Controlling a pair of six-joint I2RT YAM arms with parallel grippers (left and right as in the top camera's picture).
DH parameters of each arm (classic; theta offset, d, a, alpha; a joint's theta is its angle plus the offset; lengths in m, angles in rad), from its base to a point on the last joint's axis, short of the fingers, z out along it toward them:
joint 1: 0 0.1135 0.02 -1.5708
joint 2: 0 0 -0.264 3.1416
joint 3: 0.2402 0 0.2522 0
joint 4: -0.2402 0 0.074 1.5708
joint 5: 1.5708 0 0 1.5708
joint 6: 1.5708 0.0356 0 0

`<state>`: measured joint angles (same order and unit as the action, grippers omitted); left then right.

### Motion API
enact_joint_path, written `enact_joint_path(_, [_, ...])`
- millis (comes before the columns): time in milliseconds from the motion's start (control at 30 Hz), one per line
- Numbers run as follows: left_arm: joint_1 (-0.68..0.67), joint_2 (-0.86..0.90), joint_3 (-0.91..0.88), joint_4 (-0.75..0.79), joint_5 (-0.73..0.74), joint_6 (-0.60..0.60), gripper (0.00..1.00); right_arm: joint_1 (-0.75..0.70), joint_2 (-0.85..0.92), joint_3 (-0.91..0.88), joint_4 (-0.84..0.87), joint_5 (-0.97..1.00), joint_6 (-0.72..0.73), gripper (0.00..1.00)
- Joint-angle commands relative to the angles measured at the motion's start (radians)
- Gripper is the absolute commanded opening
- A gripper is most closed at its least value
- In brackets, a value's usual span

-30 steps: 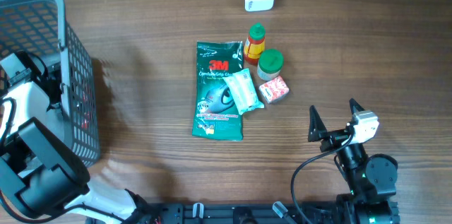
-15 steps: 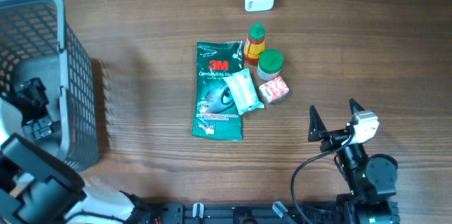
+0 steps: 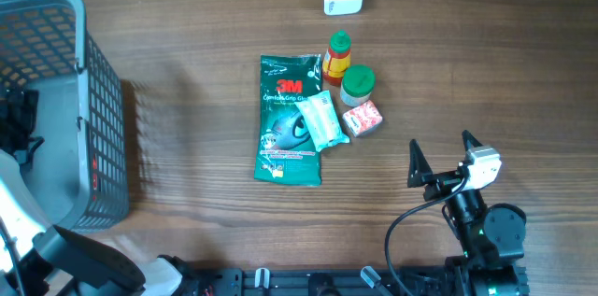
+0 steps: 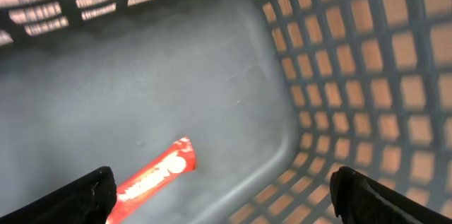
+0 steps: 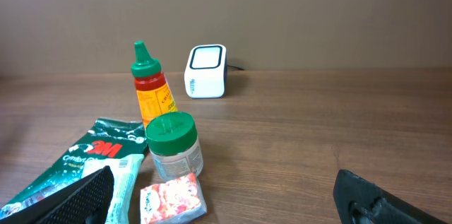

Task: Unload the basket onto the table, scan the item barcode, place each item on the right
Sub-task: 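Reach the left gripper into the basket and grasp the red Nescafe stick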

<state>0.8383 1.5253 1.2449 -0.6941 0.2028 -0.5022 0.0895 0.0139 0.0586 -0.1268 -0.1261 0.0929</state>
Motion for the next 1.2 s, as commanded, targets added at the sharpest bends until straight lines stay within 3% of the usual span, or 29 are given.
enact_joint_path(0, [-0.034,0.018,0.01,-0.047,-0.01,0.357,1.0,0.003,0.002,0.001,0.005,0.014,0.014,1.0])
enact_joint_path(67, [-0.066,0.027,0.01,-0.065,-0.024,0.449,0.99,0.003,0.002,0.001,0.005,0.014,0.014,1.0])
enact_joint_path(500, [-0.149,0.111,-0.035,-0.081,-0.198,0.439,1.0,0.003,0.002,0.001,0.005,0.014,0.014,1.0])
enact_joint_path(1167, [-0.145,0.327,-0.089,-0.074,-0.194,0.439,0.98,0.003,0.002,0.001,0.005,0.014,0.014,1.0])
